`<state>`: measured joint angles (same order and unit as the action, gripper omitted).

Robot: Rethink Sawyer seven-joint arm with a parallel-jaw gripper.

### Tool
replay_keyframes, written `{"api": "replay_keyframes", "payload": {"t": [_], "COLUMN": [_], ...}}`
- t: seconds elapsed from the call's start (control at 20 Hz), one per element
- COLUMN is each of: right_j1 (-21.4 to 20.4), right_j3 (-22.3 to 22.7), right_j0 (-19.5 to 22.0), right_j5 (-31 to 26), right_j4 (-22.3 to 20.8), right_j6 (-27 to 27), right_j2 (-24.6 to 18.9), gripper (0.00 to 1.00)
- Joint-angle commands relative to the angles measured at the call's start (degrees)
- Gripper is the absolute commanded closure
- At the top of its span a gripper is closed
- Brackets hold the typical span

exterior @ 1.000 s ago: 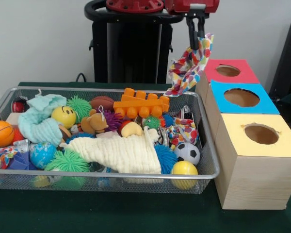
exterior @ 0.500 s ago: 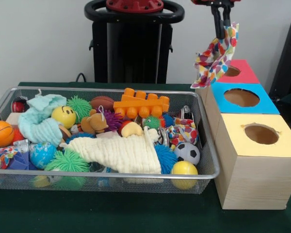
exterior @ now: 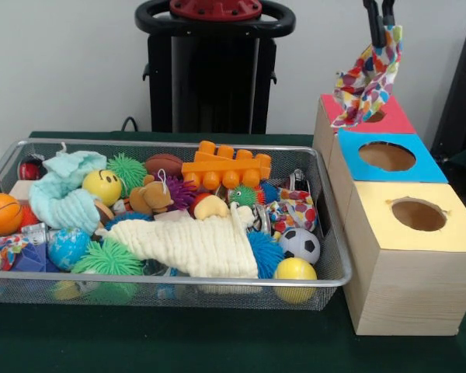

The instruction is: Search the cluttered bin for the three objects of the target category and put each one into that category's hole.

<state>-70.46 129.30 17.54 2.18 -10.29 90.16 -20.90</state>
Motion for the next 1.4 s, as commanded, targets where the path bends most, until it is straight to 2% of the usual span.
{"api": "replay_keyframes", "payload": {"t": [0.05, 0.3, 0.45, 0.55, 0.7, 0.9, 1.05, 1.3, 1.4], "right_j1": [1.6, 1.9, 2.6, 3.2, 3.2, 3.4, 3.0, 5.2, 7.7], "right_j3": [-1.3, -2.7, -3.2, -4.5, -5.9, -5.4, -4.6, -6.3, -7.4], "right_j0": [-4.2, -5.9, -6.9, -8.8, -9.8, -10.7, -10.0, -13.0, -15.1], "right_j5": [-1.3, -0.7, 1.7, 2.0, 1.2, 2.1, 2.2, 4.0, 6.5], "right_j4": [3.9, 5.3, 5.6, 6.3, 7.3, 7.2, 6.9, 7.9, 8.5], "right_j6": [12.4, 12.2, 12.0, 11.3, 11.1, 10.9, 11.4, 11.4, 10.9], "right_j2": [4.7, 5.3, 6.0, 8.6, 10.2, 11.3, 10.3, 13.5, 15.7], "gripper": [1.00, 1.00, 1.00, 1.00, 1.00, 1.00, 1.00, 1.00, 1.00]}}
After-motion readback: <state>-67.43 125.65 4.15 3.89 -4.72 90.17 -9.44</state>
